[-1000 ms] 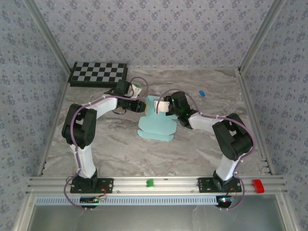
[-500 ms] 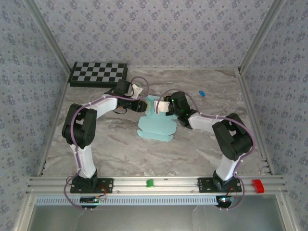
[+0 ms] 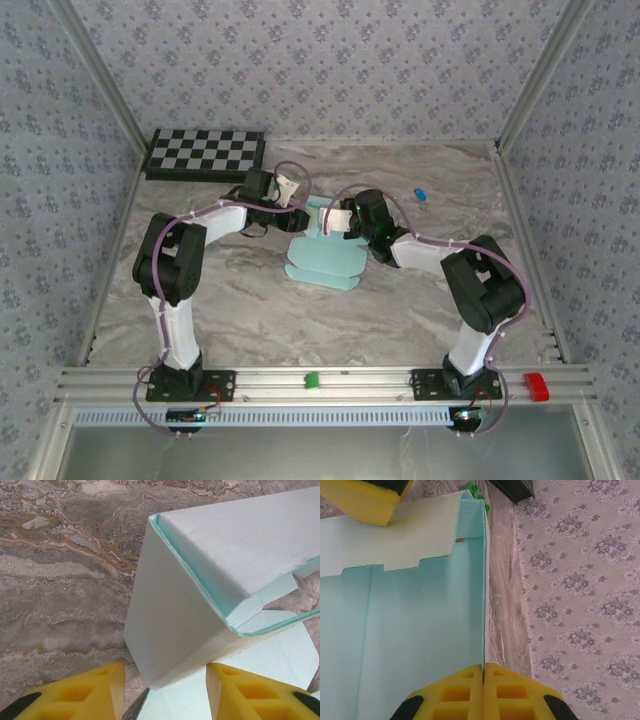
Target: Fold the paper box
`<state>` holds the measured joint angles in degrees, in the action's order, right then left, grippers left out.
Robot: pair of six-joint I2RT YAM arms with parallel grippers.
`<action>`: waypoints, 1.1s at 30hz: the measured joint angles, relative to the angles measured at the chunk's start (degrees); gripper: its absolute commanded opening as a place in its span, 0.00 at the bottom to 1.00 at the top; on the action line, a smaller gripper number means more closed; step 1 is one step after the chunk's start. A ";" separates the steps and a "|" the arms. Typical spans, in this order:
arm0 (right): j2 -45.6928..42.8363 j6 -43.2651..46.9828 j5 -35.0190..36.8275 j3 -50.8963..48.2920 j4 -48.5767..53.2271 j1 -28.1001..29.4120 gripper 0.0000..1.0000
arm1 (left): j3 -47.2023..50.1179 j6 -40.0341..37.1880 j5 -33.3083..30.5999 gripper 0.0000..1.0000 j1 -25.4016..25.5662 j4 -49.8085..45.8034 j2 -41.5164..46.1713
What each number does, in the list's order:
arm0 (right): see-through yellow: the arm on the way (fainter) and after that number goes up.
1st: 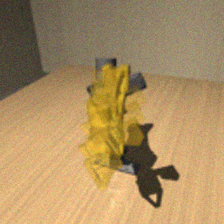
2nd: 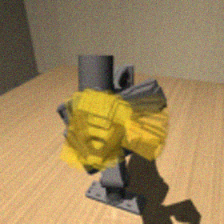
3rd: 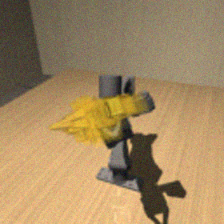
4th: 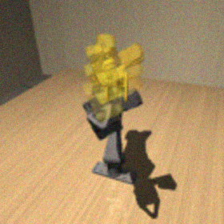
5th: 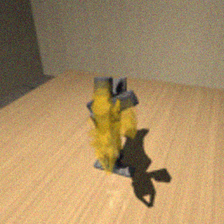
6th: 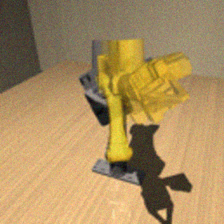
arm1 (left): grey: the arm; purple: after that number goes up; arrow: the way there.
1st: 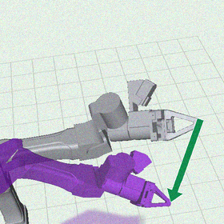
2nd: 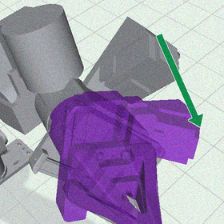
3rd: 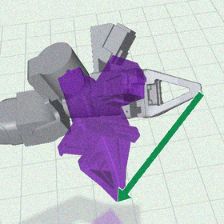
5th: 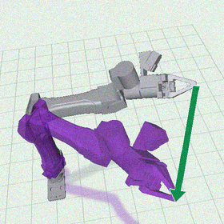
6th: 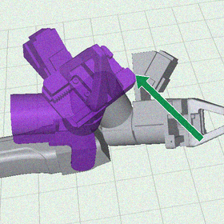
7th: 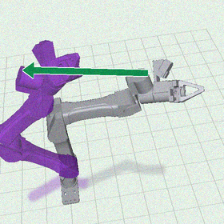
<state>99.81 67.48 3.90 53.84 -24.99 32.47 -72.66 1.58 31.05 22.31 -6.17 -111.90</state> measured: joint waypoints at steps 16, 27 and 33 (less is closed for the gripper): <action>0.76 -0.17 0.39 1.09 0.50 0.15 0.00 | 2.78 -0.02 0.02 0.52 0.28 4.79 0.02; 0.81 -0.20 0.39 1.18 0.68 0.22 0.00 | 2.89 1.31 -0.74 0.52 0.37 5.95 0.02; 0.81 -0.24 0.39 1.18 0.70 0.39 0.00 | 3.41 2.78 -2.16 0.49 1.07 7.41 0.00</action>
<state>100.62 67.24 4.29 55.02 -24.29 32.86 -69.25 4.36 28.88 23.38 1.23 -111.90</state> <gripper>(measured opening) 0.052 0.500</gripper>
